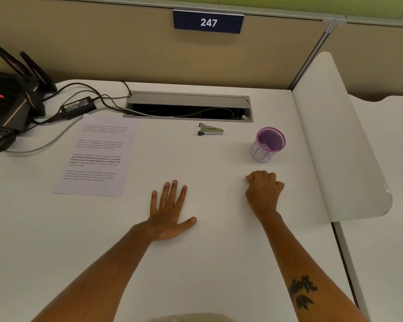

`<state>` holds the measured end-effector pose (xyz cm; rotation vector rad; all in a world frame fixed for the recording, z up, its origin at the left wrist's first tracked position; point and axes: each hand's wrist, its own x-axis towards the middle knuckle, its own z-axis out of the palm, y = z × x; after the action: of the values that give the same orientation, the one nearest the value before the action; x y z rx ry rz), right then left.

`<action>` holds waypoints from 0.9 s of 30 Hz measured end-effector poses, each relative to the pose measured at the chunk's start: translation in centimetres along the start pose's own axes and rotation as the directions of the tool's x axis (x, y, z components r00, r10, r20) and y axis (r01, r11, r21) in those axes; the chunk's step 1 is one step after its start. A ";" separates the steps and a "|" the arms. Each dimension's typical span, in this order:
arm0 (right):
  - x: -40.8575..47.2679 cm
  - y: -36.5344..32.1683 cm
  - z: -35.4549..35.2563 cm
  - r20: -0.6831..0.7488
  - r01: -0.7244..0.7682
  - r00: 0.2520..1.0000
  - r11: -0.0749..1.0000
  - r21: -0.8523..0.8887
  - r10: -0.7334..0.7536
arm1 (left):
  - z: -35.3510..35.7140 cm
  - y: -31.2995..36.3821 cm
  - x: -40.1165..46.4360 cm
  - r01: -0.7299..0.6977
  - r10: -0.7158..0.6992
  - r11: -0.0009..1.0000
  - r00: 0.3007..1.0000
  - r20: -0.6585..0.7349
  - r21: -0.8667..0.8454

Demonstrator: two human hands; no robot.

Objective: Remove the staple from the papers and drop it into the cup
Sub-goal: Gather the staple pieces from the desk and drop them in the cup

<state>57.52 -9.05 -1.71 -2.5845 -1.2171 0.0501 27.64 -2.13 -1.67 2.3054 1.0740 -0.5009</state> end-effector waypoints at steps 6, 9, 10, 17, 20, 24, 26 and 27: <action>3.2 -0.8 -6.1 -0.095 -0.038 0.994 0.974 0.222 0.060 | 0.0 0.0 0.0 0.001 -0.001 1.000 1.000 0.007 0.006; 6.5 -0.9 -8.6 -0.144 -0.030 0.987 0.961 0.273 0.072 | -0.1 -0.1 0.0 -0.002 0.002 1.000 1.000 0.014 0.001; 7.7 -0.8 -9.0 -0.144 -0.034 0.987 0.960 0.277 0.076 | 0.0 -0.1 0.0 -0.001 0.001 1.000 1.000 0.016 0.002; 11.9 0.2 -9.8 -0.105 -0.011 0.994 0.964 0.264 0.040 | 0.0 -0.1 0.1 0.002 -0.002 1.000 1.000 0.015 -0.003; 11.9 0.4 -10.5 -0.099 0.029 0.995 0.974 0.225 -0.007 | -0.1 -0.1 0.2 -0.001 0.001 1.000 1.000 0.015 -0.008; 11.7 0.1 -11.0 -0.115 0.061 0.992 0.984 0.166 -0.042 | -0.1 -0.2 0.1 0.002 -0.002 1.000 1.000 0.016 -0.003; 11.5 -0.2 -11.1 -0.159 0.031 0.987 0.982 0.184 -0.002 | 0.0 -0.2 0.2 0.002 -0.002 1.000 1.000 0.016 -0.001; 11.4 -0.3 -11.1 -0.168 0.015 0.986 0.980 0.198 0.019 | 0.0 -0.2 0.2 0.001 -0.001 1.000 1.000 0.016 -0.003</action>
<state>66.32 -2.85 10.02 -2.3648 -1.0895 -0.0448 27.61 -1.93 -1.79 2.2949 1.0675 -0.5172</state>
